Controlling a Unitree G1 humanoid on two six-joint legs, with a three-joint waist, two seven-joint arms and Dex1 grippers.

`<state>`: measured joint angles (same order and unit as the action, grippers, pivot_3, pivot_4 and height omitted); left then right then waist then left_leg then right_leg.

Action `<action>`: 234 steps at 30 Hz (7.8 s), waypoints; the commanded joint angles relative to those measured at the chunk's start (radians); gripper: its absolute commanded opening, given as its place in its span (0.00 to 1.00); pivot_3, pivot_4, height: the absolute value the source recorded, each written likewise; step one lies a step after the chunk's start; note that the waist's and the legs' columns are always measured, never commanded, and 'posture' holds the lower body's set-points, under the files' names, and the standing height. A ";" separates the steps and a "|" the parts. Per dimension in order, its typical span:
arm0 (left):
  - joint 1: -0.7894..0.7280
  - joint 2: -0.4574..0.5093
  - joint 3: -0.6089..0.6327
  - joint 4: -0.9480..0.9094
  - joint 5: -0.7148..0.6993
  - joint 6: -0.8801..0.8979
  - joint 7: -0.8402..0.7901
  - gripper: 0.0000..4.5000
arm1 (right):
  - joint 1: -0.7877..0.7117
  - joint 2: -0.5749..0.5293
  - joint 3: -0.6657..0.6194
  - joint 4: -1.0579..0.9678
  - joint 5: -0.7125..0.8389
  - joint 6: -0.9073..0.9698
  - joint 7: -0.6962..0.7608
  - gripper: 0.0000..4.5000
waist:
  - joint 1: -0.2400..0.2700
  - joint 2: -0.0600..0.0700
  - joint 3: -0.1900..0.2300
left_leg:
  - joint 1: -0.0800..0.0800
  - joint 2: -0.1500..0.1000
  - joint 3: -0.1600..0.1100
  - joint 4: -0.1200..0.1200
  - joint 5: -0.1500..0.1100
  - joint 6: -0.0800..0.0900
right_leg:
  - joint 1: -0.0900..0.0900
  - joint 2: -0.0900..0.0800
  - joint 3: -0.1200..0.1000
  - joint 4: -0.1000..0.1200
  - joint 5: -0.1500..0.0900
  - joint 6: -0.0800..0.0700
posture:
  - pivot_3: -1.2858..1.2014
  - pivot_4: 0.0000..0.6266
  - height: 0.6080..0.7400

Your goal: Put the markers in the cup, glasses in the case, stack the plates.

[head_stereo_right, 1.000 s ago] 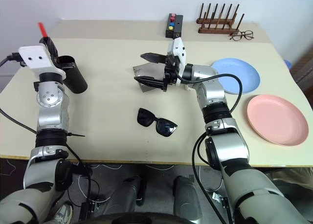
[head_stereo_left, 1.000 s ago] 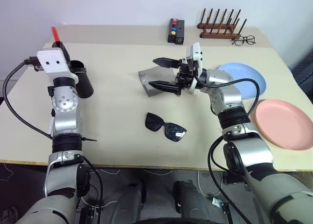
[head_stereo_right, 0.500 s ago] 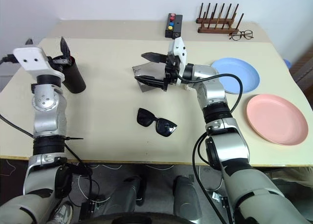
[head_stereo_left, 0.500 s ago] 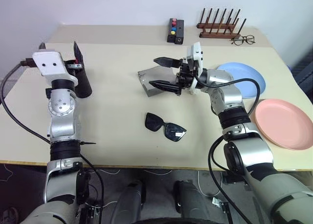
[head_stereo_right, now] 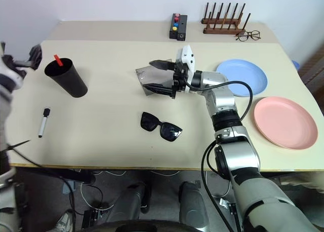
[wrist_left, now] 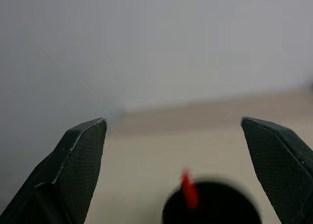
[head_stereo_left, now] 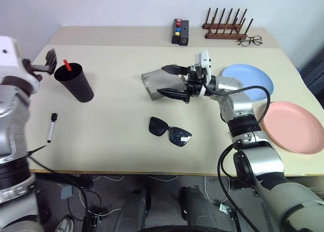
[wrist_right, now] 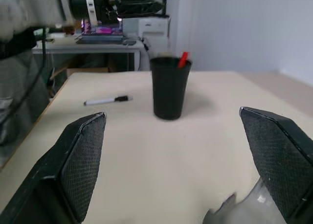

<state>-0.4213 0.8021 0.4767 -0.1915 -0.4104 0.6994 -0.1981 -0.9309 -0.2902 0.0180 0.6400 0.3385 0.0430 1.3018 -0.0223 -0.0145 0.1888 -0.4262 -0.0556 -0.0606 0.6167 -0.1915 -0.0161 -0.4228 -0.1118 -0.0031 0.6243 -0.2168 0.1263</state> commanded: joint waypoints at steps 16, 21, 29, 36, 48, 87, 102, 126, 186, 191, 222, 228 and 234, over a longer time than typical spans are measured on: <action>0.149 0.365 -0.050 0.228 -0.043 0.474 -0.381 1.00 | 0.059 -0.003 -0.002 -0.158 0.027 0.050 -0.015 1.00 | -0.003 0.000 0.001 | 0.001 0.002 0.000 -0.004 0.001 -0.003 | -0.003 0.001 0.000 0.003 -0.002 -0.004 | 0.52 0.24 1.00; 0.120 0.284 -0.138 0.230 -0.018 0.526 -0.337 1.00 | 0.065 -0.002 0.000 -0.166 0.028 0.055 -0.023 1.00 | 0.001 0.000 0.001 | 0.001 0.002 0.000 -0.004 0.001 -0.003 | -0.003 0.001 0.000 0.004 -0.002 -0.004 | 0.52 0.24 1.00; 0.112 0.227 -0.184 0.272 0.005 0.546 -0.310 1.00 | 0.083 -0.012 0.009 -0.198 0.033 0.076 -0.014 1.00 | 0.001 0.000 0.001 | 0.001 0.002 0.000 -0.004 0.002 -0.003 | -0.004 0.001 0.000 0.004 -0.002 -0.004 | 0.52 0.24 1.00; 0.118 0.230 -0.173 0.280 0.009 0.550 -0.309 1.00 | 0.145 -0.053 0.045 -0.246 0.034 0.089 0.081 1.00 | 0.004 0.000 0.000 | 0.001 0.002 0.000 -0.004 0.002 -0.003 | -0.004 0.000 0.000 0.004 -0.002 -0.004 | 0.52 0.24 1.00; 0.117 0.217 -0.189 0.276 0.018 0.552 -0.315 1.00 | 0.149 -0.018 0.101 -0.269 0.040 0.033 0.170 1.00 | 0.002 0.000 0.000 | 0.001 0.002 0.000 -0.004 0.002 -0.003 | -0.004 0.000 0.000 0.005 -0.002 -0.004 | 0.52 0.24 1.00; 0.060 0.141 -0.248 0.267 0.094 0.630 -0.283 0.01 | 0.101 -0.015 0.072 -0.201 0.034 0.007 0.101 1.00 | -0.022 0.002 -0.001 | 0.005 0.003 0.000 -0.005 0.003 -0.005 | -0.002 0.001 0.001 0.007 -0.003 -0.005 | 0.52 0.24 1.00; 0.015 0.035 -0.319 -0.137 -0.029 0.527 -0.384 0.01 | 0.082 -0.021 0.064 -0.193 0.037 -0.002 0.082 1.00 | -0.013 0.001 0.000 | 0.004 0.002 0.000 -0.004 0.003 -0.005 | -0.002 -0.001 0.001 0.006 -0.003 -0.005 | 0.52 0.24 1.00; -0.468 -0.329 -0.077 0.430 0.118 -0.512 0.024 0.01 | -0.003 -0.019 -0.067 -0.126 0.107 0.031 -0.047 1.00 | 0.005 -0.002 0.001 | 0.001 0.000 0.001 -0.001 0.003 -0.004 | -0.003 -0.001 0.000 0.006 -0.002 -0.004 | 0.52 0.24 1.00; -0.208 -0.428 -0.132 0.490 0.309 -0.797 0.296 0.98 | 0.010 0.013 -0.090 -0.087 0.098 0.003 -0.017 1.00 | 0.008 -0.002 0.001 | 0.001 0.000 0.001 -0.001 0.003 -0.004 | -0.002 0.000 0.000 0.007 -0.002 -0.004 | 0.52 0.24 1.00; -0.219 -0.420 -0.146 0.416 0.247 -0.720 0.211 0.98 | 0.012 0.005 -0.092 -0.088 0.092 0.002 -0.027 1.00 | 0.009 -0.002 0.001 | 0.001 0.000 0.001 0.000 0.003 -0.004 | -0.002 0.000 0.000 0.007 -0.002 -0.004 | 0.52 0.24 1.00; -0.882 -0.538 -0.709 1.167 0.377 -0.351 -0.752 0.98 | 0.356 -0.276 -0.151 -0.516 0.014 0.187 -0.374 1.00 | 0.009 -0.004 0.002 | -0.001 0.000 0.003 0.002 0.002 -0.003 | -0.001 0.001 -0.001 0.006 -0.003 -0.003 | 0.52 0.24 1.00; -0.866 -0.593 -0.734 1.161 0.448 -0.271 -0.690 0.98 | 0.376 -0.295 -0.166 -0.543 0.028 0.190 -0.387 1.00 | 0.006 -0.004 0.002 | -0.001 0.000 0.003 0.002 0.002 -0.002 | -0.001 0.000 -0.001 0.006 -0.003 -0.003 | 0.52 0.24 1.00; -0.848 -0.589 -0.717 1.138 0.460 -0.218 -0.646 0.98 | 0.394 -0.299 -0.175 -0.553 0.035 0.185 -0.395 1.00 | 0.008 -0.004 0.002 | -0.001 0.000 0.003 0.002 0.002 -0.002 | -0.001 0.000 -0.001 0.006 -0.003 -0.003 | 0.52 0.24 1.00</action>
<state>-1.2665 0.2055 -0.2576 0.9834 0.0419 0.4737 -0.8568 -0.5342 -0.5747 -0.1314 0.1314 0.3577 0.2390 0.9105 -0.0141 -0.0187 0.1913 -0.4275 -0.0552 -0.0579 0.6190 -0.1894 -0.0182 -0.4241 -0.1113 -0.0037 0.6306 -0.2202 0.1234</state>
